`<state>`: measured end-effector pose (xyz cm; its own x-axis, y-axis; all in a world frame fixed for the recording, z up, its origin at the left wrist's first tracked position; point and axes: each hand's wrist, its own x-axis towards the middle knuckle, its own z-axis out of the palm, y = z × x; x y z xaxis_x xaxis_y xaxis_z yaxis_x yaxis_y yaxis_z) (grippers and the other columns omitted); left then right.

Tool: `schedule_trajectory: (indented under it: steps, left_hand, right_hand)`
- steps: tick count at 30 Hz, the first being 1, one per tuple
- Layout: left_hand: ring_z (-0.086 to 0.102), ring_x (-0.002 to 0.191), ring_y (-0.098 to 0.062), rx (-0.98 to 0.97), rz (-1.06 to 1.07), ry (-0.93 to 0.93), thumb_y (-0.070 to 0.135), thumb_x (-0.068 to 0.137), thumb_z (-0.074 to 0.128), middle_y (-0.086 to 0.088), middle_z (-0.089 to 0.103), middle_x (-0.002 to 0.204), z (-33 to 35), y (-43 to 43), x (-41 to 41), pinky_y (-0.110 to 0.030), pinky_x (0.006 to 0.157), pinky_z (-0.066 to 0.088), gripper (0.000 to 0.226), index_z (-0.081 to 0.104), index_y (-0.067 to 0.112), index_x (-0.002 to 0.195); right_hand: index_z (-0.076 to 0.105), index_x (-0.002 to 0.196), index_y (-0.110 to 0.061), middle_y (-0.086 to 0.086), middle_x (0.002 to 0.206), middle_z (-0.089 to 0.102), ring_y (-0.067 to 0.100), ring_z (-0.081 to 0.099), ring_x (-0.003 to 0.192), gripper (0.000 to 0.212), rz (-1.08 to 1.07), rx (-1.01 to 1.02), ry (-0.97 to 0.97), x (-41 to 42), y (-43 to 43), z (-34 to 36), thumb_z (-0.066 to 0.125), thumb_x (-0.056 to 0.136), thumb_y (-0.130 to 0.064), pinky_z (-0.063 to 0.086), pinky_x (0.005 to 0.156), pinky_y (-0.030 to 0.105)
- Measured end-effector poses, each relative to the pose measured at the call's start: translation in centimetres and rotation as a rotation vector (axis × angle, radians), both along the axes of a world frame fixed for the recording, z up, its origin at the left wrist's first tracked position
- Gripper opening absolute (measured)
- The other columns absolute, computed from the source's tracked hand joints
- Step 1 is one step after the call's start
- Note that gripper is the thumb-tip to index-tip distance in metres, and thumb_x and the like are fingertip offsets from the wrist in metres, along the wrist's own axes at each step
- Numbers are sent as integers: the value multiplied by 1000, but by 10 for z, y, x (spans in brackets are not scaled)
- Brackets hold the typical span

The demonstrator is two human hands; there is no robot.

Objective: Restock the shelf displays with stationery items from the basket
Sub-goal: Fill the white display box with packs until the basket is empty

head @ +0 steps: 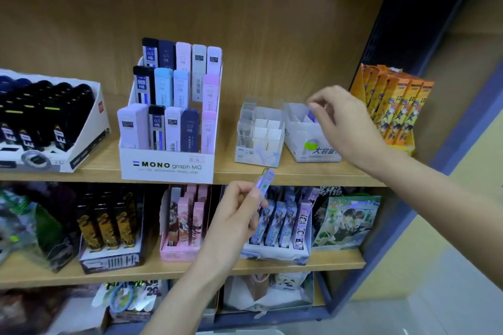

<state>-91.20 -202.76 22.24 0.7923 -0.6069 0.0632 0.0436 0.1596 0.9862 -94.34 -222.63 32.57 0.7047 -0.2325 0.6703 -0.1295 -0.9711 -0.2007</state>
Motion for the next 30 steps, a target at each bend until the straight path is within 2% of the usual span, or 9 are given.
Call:
schedule_trajectory:
  steps: [2, 6, 10, 15, 18, 21, 23, 25, 30]
  left_hand:
    - [51, 63, 0, -22, -1, -149, 14, 93, 54, 1, 58, 88, 1, 6, -5, -11, 61, 40, 4, 54, 17, 93]
    - [57, 81, -3, 23, 59, -354, 8, 86, 65, 9, 62, 89, -3, 8, -10, -14, 71, 45, 20, 57, 25, 95]
    - [55, 81, 0, 51, 97, -575, 9, 86, 66, 15, 60, 88, 2, 10, -17, -12, 69, 41, 28, 56, 34, 91]
    - [37, 105, 10, 245, 111, -1046, 23, 94, 52, 30, 38, 107, 36, -9, -5, -5, 87, 27, 25, 43, 37, 113]
    - [33, 115, 0, 324, 100, -1189, 22, 96, 49, 14, 40, 120, 60, -32, 10, -13, 92, 23, 30, 46, 25, 126]
    - [31, 124, -10, 429, 53, -1364, 23, 98, 45, 6, 40, 133, 71, -59, 19, -21, 101, 20, 40, 40, 20, 138]
    - [29, 130, -12, 511, 16, -1465, 24, 99, 41, 5, 37, 139, 69, -73, 23, -23, 104, 16, 45, 33, 19, 143]
    - [30, 130, -15, 568, -16, -1514, 24, 99, 41, 3, 38, 138, 64, -80, 24, -24, 104, 17, 46, 33, 17, 143]
    - [34, 124, -17, 580, -18, -1556, 20, 98, 43, 0, 39, 133, 58, -77, 26, -24, 99, 16, 45, 36, 13, 141]
  right_hand:
    - [63, 88, -18, -1, 83, 64, 14, 60, 67, 25, 98, 213, 102, -18, 33, -6, 43, 100, -27, 50, 67, 33]
    - [63, 86, -19, -2, 73, 67, 8, 64, 61, 14, 263, 777, 420, -45, 71, -21, 54, 95, -26, 56, 63, 24]
    - [62, 89, -13, 0, 61, 66, 6, 64, 56, 14, 322, 1115, 339, -63, 71, -25, 67, 84, -2, 53, 56, 15]
    - [65, 89, -14, 2, 72, 66, 2, 61, 55, 11, 207, 766, -196, -67, 27, 22, 63, 87, -3, 53, 58, 15]
    - [66, 93, -14, -2, 76, 65, 5, 62, 63, 10, 55, 499, -353, -52, -15, 42, 61, 89, -7, 55, 68, 22]
    - [67, 94, -13, 5, 79, 67, 8, 60, 66, 10, -7, 349, -278, -31, -42, 43, 62, 87, -8, 53, 75, 26]
    - [68, 94, -14, -2, 77, 64, 2, 56, 66, 10, -17, 231, -185, -16, -51, 39, 63, 87, -9, 49, 74, 22]
    - [68, 95, -14, -10, 77, 60, -3, 54, 68, 10, -22, 177, -120, -3, -57, 33, 63, 87, -10, 44, 69, 17]
    - [69, 95, -11, -1, 87, 67, 7, 55, 76, 10, -7, 139, -14, 12, -67, 23, 63, 88, -10, 42, 74, 18]
